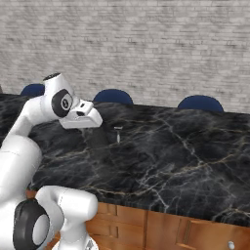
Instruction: Pick the jar and jar from the dining table and place them in the open cabinet. Close the cabinet after placing the objects.
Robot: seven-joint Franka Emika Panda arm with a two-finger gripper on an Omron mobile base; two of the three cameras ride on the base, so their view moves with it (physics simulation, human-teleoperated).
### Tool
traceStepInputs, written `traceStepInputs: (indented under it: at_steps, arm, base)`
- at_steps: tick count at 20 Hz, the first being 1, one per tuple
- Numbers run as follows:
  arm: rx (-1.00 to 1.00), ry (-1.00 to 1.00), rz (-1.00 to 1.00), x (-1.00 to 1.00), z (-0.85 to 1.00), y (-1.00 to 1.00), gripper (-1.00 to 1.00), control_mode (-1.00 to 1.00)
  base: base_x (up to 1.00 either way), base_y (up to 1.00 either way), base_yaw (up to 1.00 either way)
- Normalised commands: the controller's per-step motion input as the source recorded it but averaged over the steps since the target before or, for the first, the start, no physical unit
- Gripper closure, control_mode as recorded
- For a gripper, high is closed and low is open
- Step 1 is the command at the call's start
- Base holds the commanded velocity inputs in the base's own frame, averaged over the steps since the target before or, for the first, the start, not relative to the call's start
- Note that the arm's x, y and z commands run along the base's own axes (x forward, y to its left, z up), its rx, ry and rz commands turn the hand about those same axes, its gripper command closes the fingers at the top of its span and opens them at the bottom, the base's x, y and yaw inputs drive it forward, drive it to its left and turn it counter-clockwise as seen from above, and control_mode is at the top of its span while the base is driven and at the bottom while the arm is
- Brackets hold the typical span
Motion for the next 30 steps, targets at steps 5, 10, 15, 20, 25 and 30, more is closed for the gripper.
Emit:
traceStepInputs:
  at_steps: [5,10,15,20,25,30]
  arm:
    - [0.00,-0.03,-0.05,-0.43,0.53,-0.19,1.00,-1.00]
    - [0.00,-0.07,0.01,-0.41,0.34,-0.13,1.00,-1.00]
    - [0.00,-0.13,0.16,-0.56,0.07,-0.01,1.00,-1.00]
    - [-0.02,-0.06,0.28,-0.24,0.08,0.01,1.00,-1.00]
    - [-0.03,0.02,0.13,0.00,0.06,0.09,1.00,-1.00]
    - [0.00,-0.02,0.00,-0.05,0.01,0.00,1.00,1.00]
  base:
    - [0.00,0.00,0.00]
    - [0.00,0.00,0.00]
    - [0.00,0.00,0.00]
    - [0.00,0.00,0.00]
    - [0.00,0.00,0.00]
    - [-0.11,-0.02,0.00]
